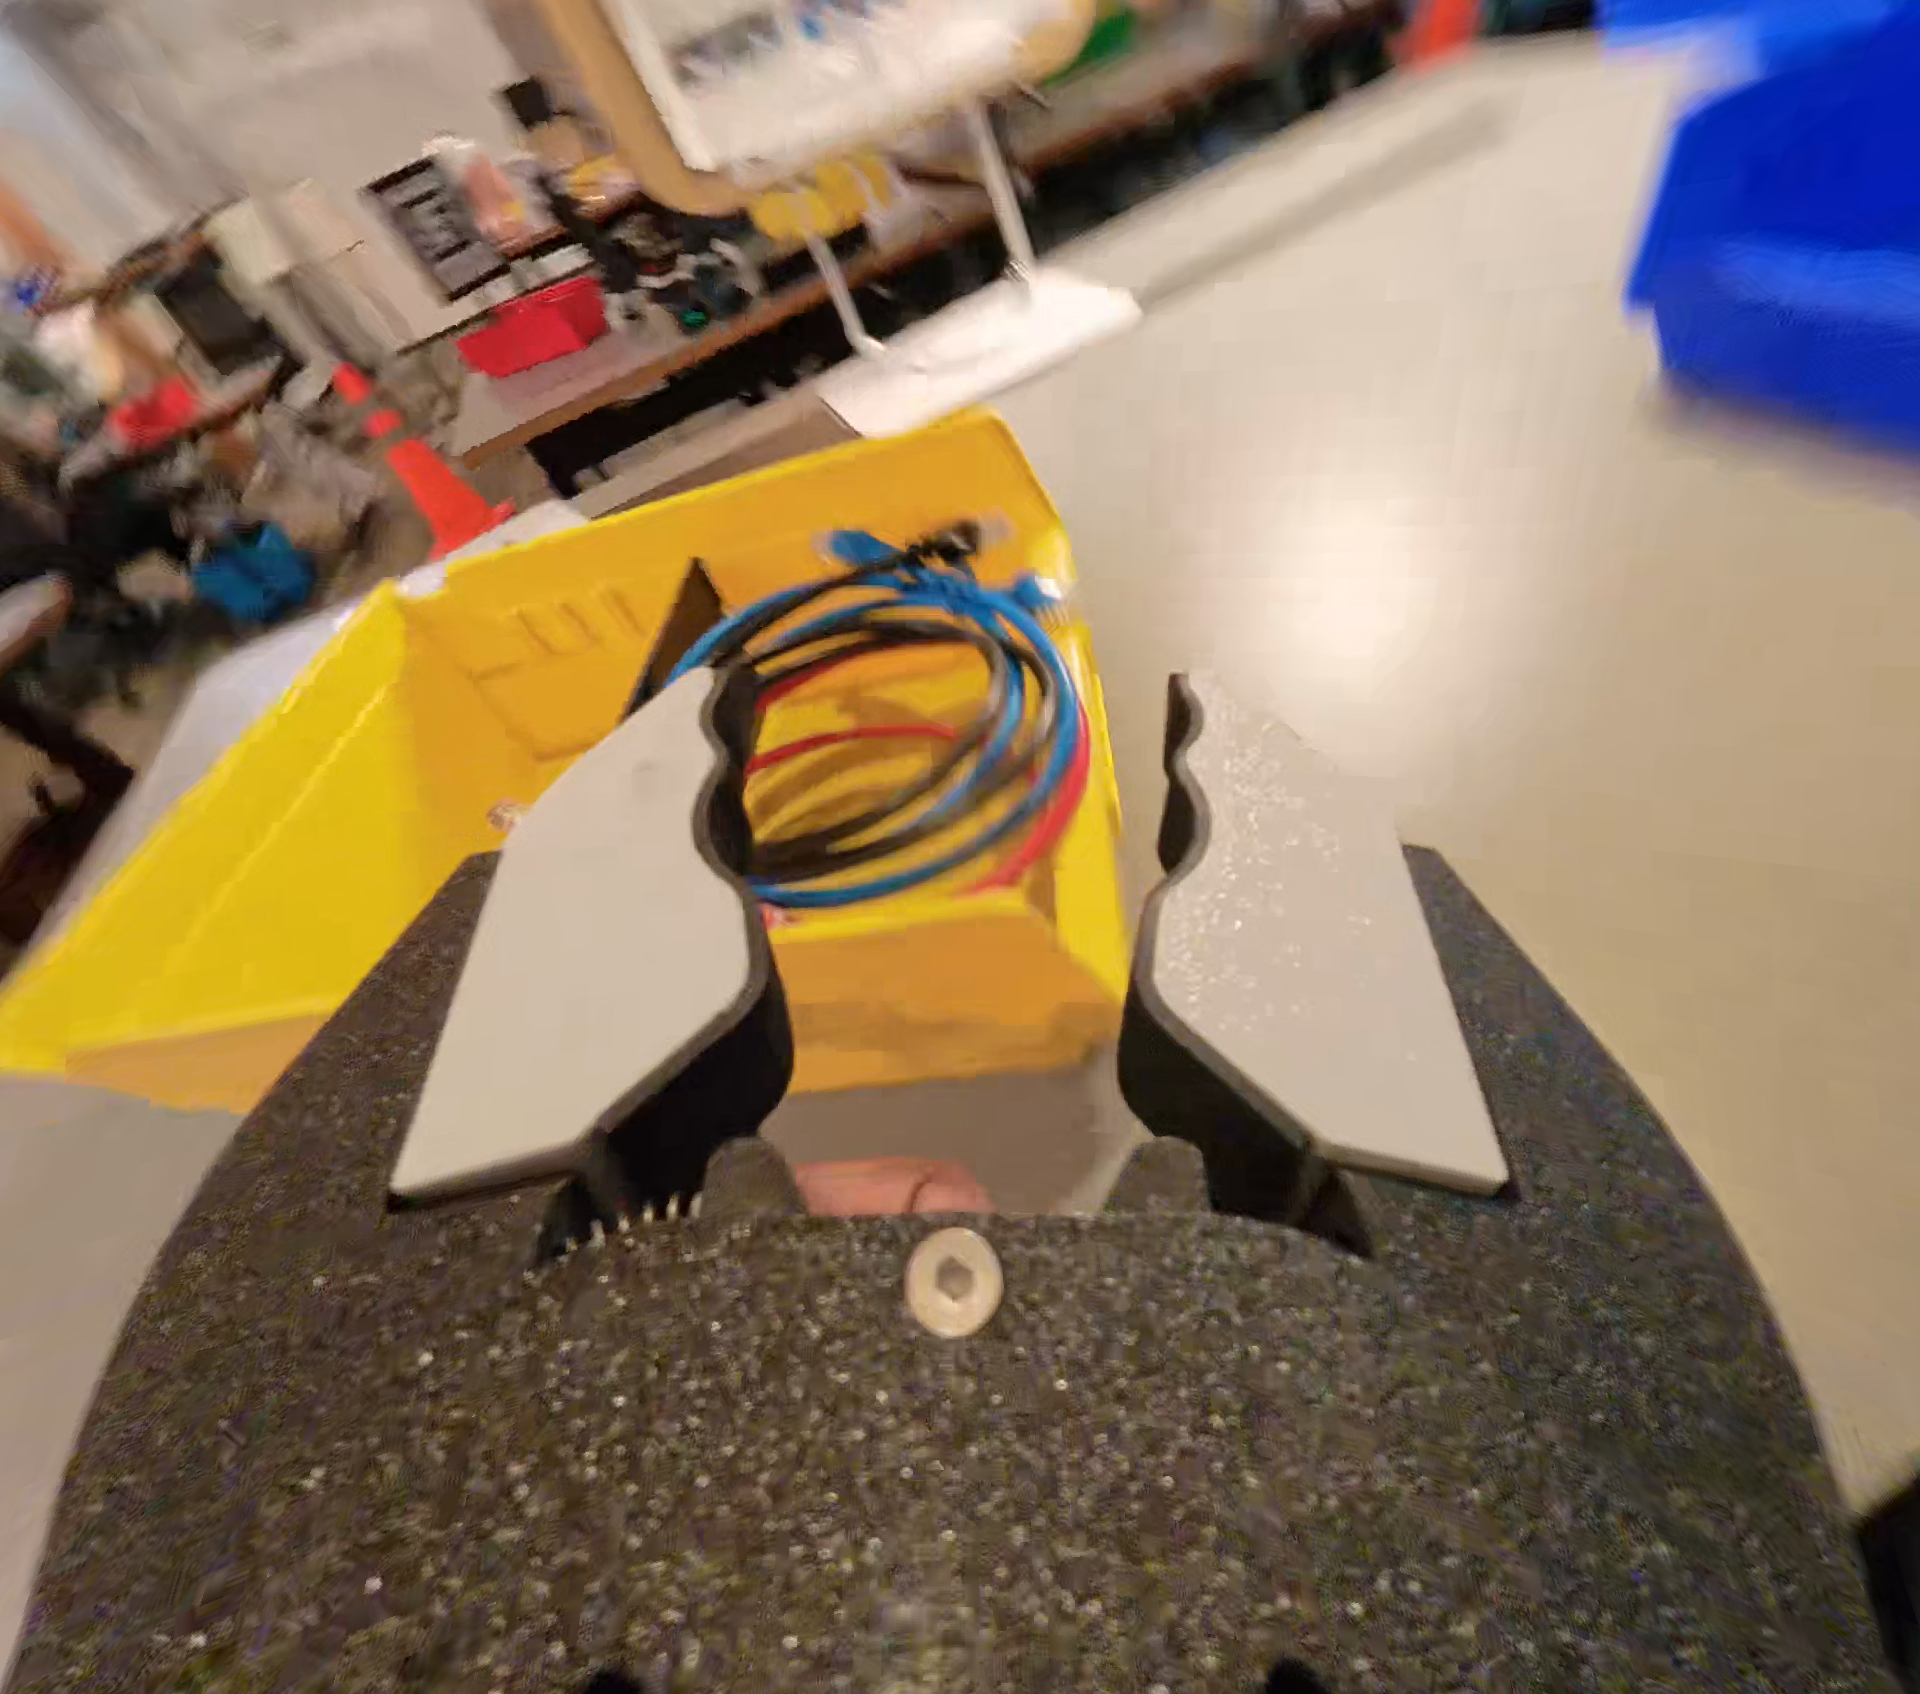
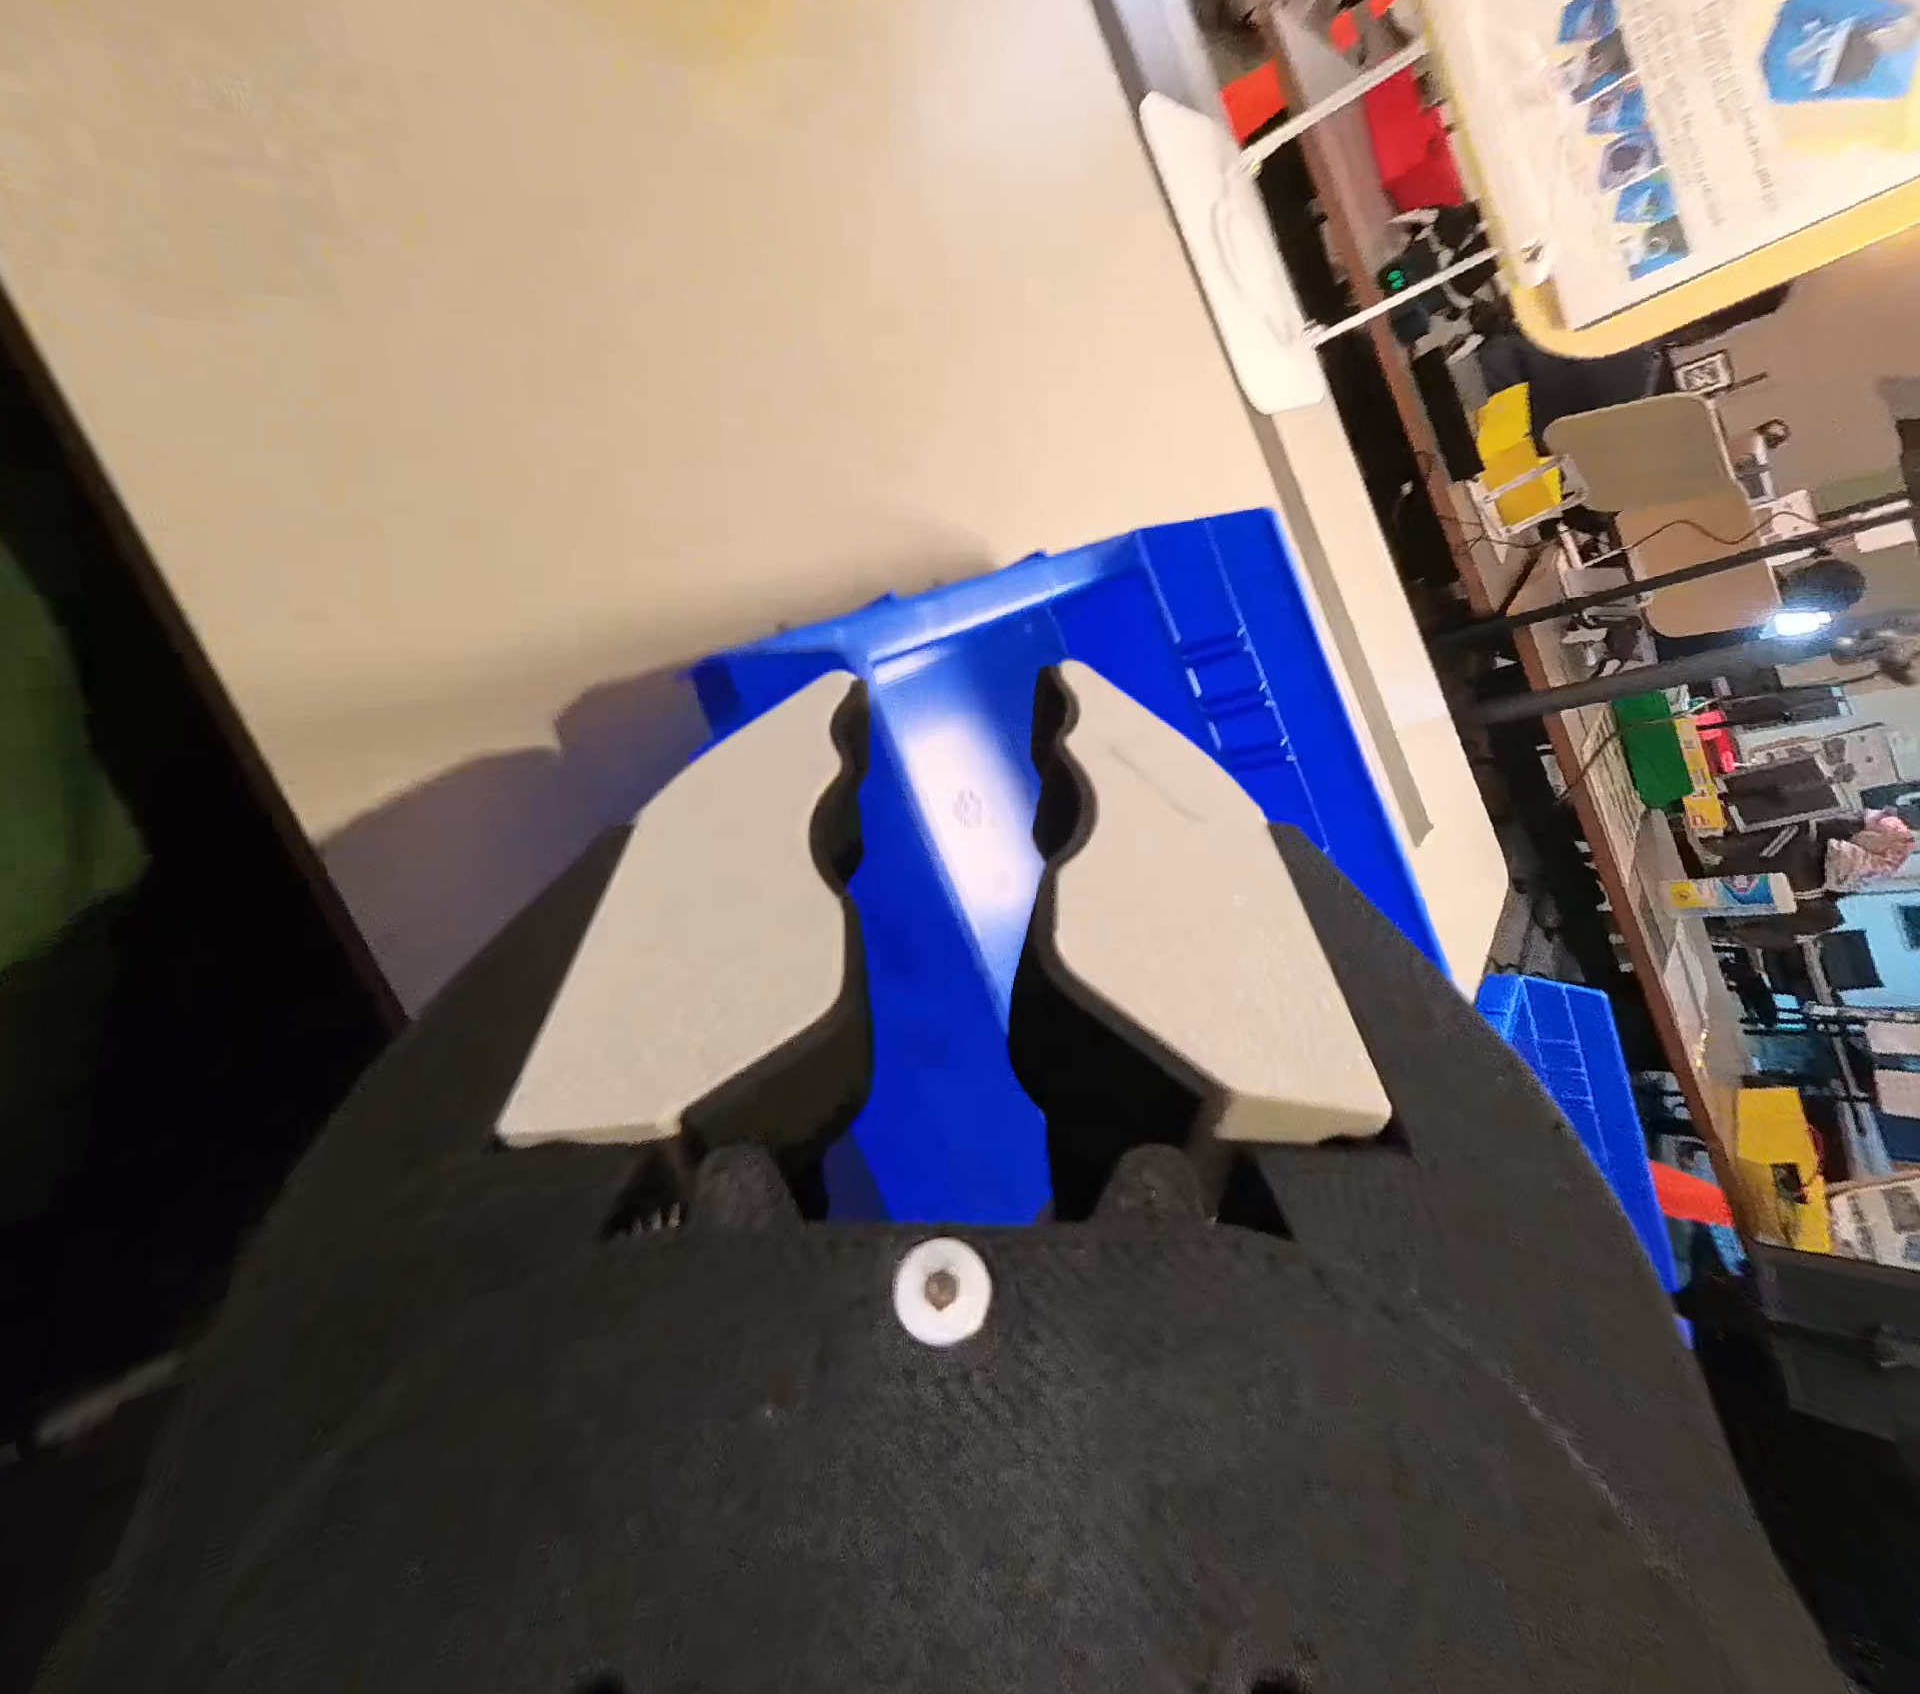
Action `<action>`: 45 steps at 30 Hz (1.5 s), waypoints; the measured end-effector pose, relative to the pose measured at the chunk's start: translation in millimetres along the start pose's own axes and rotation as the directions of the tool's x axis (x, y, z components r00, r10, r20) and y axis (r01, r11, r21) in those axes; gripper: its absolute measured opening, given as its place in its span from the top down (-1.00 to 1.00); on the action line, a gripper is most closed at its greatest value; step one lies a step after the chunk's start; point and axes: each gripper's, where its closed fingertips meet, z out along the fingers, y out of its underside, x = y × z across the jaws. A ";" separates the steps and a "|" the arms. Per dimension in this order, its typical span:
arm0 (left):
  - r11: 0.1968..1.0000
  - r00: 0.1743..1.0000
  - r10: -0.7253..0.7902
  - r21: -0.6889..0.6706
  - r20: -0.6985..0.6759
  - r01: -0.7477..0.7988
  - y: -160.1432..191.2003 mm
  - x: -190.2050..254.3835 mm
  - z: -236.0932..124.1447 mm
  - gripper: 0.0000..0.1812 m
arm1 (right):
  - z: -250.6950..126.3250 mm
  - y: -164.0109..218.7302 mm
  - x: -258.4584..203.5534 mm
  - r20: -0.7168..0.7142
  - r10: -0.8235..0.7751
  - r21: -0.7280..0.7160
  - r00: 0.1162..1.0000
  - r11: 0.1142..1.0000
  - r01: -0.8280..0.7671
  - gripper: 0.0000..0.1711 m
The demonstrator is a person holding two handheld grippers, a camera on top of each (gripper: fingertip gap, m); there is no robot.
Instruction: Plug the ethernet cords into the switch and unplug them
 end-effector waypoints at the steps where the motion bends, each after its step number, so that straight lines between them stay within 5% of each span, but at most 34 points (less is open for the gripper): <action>1: 0.992 0.991 -0.120 0.031 0.057 0.119 -4.7 -7.6 5.0 0.15 | 1.3 -5.7 1.9 -0.023 0.025 0.018 0.999 1.000 -0.024 0.64; 4: 0.980 0.964 -0.076 -0.161 0.256 0.120 33.9 -26.8 21.4 0.12 | 10.0 -15.6 7.4 -0.096 0.048 0.027 0.994 0.999 -0.046 0.64; 5: 0.967 0.960 -0.029 -0.237 0.280 0.099 47.6 -30.1 23.3 -0.04 | 13.3 -16.2 8.6 -0.113 0.053 0.016 0.992 0.999 -0.052 0.64; 7: 0.953 0.966 -0.035 -0.283 0.255 0.110 60.9 -30.8 22.3 0.04 | 19.1 -15.4 7.6 -0.124 0.047 -0.003 0.991 0.999 -0.048 0.64; 18: 0.912 0.855 -0.181 -0.243 0.486 0.331 107.5 -129.0 -37.6 0.57 | 27.0 -4.5 7.3 -0.116 0.037 -0.046 0.993 0.998 -0.043 0.64; 21: 0.904 0.824 -0.226 -0.203 0.519 0.376 117.6 -145.5 -48.7 0.85 | 29.1 -5.1 2.7 -0.105 0.021 -0.057 0.994 0.998 -0.027 0.64; 26: 0.899 0.721 -0.240 -0.132 0.650 0.418 130.2 -179.0 -74.1 0.78 | 32.2 -5.4 -0.5 -0.096 0.008 -0.064 0.995 0.998 -0.014 0.65; 29: 0.930 0.759 -0.258 -0.059 0.598 0.362 100.9 -170.3 -70.9 0.48 | 34.2 -4.8 -0.9 -0.092 0.006 -0.064 0.996 0.998 -0.012 0.64; 37: 0.974 0.912 -0.222 0.039 0.345 0.223 17.5 -60.1 -0.1 0.43 | 34.0 -8.0 -4.8 -0.080 -0.006 -0.052 0.997 0.999 0.002 0.64; 42: 0.993 0.930 -0.091 -0.034 0.357 0.111 27.8 -16.6 43.7 0.44 | 30.3 -8.9 -5.3 -0.080 -0.013 -0.044 0.997 0.999 0.010 0.65; 45: 0.993 0.906 0.025 -0.118 0.422 0.027 48.4 -23.1 50.3 0.68 | 30.1 -9.3 -4.9 -0.079 -0.014 -0.038 0.997 0.999 0.011 0.65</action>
